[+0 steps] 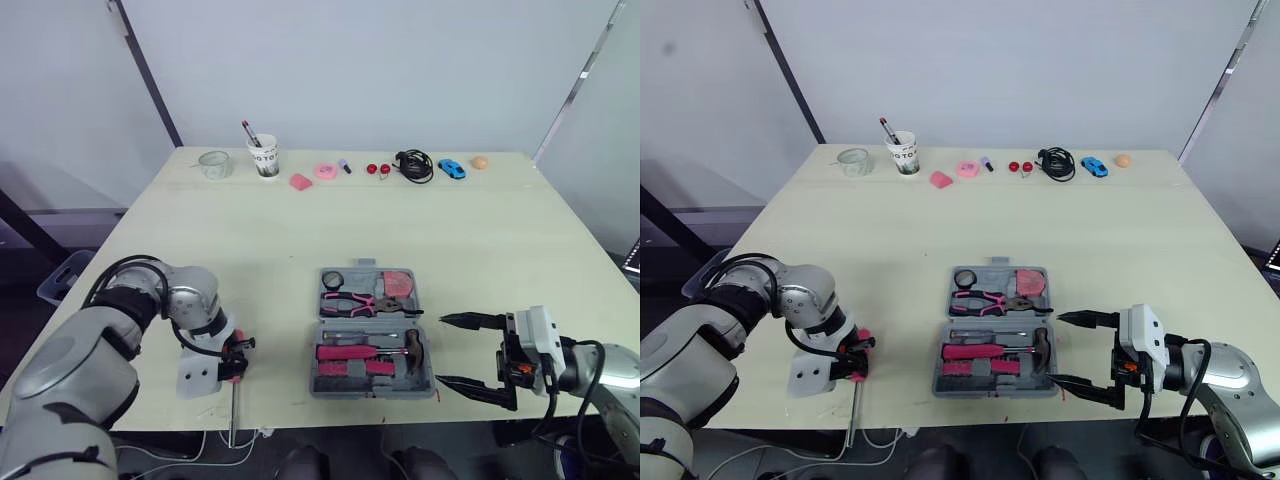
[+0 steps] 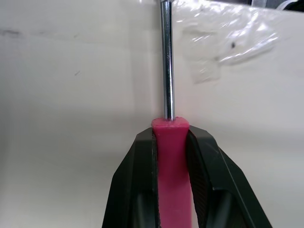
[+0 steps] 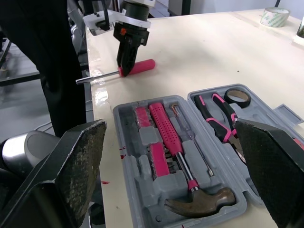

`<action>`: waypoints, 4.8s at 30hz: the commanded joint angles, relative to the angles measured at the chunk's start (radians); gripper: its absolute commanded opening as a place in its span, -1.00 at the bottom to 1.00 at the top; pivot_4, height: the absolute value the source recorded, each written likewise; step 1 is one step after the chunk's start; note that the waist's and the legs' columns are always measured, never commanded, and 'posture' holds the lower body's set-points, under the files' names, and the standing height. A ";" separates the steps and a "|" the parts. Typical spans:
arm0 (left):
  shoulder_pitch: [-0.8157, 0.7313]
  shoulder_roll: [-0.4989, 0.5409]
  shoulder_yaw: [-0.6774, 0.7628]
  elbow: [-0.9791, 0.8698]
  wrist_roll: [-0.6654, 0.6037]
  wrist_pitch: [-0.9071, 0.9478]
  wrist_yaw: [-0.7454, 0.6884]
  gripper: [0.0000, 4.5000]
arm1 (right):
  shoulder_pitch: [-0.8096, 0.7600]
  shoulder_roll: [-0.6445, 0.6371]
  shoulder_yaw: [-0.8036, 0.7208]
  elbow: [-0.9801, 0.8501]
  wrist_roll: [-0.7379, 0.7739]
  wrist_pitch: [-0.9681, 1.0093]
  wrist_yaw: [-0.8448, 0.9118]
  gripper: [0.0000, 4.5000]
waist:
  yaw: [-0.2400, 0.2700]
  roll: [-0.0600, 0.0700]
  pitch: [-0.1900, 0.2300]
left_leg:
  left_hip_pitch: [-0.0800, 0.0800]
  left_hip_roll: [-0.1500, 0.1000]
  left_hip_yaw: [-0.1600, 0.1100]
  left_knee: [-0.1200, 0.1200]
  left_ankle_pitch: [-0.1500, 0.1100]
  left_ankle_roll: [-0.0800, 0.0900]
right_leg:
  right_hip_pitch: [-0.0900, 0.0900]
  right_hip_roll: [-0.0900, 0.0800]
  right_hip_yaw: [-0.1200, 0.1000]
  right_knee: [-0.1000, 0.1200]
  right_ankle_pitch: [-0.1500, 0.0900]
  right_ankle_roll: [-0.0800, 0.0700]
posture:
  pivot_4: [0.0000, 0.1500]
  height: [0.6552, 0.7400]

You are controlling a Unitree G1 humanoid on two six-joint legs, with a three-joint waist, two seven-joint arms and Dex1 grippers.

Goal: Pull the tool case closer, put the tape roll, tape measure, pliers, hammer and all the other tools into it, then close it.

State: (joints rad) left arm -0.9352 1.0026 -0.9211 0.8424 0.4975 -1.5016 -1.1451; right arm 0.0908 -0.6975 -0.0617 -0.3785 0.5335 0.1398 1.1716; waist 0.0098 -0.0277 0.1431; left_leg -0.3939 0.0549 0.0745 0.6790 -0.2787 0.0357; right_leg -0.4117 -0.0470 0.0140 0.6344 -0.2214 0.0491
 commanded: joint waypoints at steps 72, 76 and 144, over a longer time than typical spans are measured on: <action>0.954 -0.697 1.151 -1.316 -0.812 2.411 0.979 0.98 | -0.095 0.036 0.026 0.100 -0.007 -0.085 0.040 1.00 | 0.005 -0.001 -0.001 | 0.010 0.000 -0.002 0.001 0.000 -0.001 | 0.003 -0.005 0.006 0.007 -0.003 -0.005 | 1.00 1.00; 1.008 -0.718 1.136 -1.283 -0.787 2.285 0.974 0.98 | -0.102 0.034 0.022 0.107 -0.009 -0.085 0.045 1.00 | 0.004 -0.001 -0.001 | 0.009 0.000 -0.002 0.001 0.000 0.000 | 0.002 -0.005 0.006 0.007 -0.003 -0.005 | 1.00 1.00; 0.549 -0.232 0.429 -1.221 -0.610 2.092 0.019 -0.74 | 0.010 -0.044 -0.069 0.060 0.040 -0.045 0.032 1.00 | 0.004 0.002 0.002 | 0.004 -0.003 -0.001 -0.007 0.000 0.000 | 0.002 0.000 0.004 -0.005 -0.003 -0.004 | 1.00 1.00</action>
State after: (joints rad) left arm -0.3752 0.7758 -0.4858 -0.3569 -0.1227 0.5843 -1.1277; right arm 0.1001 -0.7302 -0.0973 -0.2982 0.5509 0.0944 1.1934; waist 0.0138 -0.0253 0.1451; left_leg -0.3900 0.0523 0.0739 0.6721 -0.2787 0.0357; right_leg -0.4101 -0.0462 0.0180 0.6294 -0.2245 0.0451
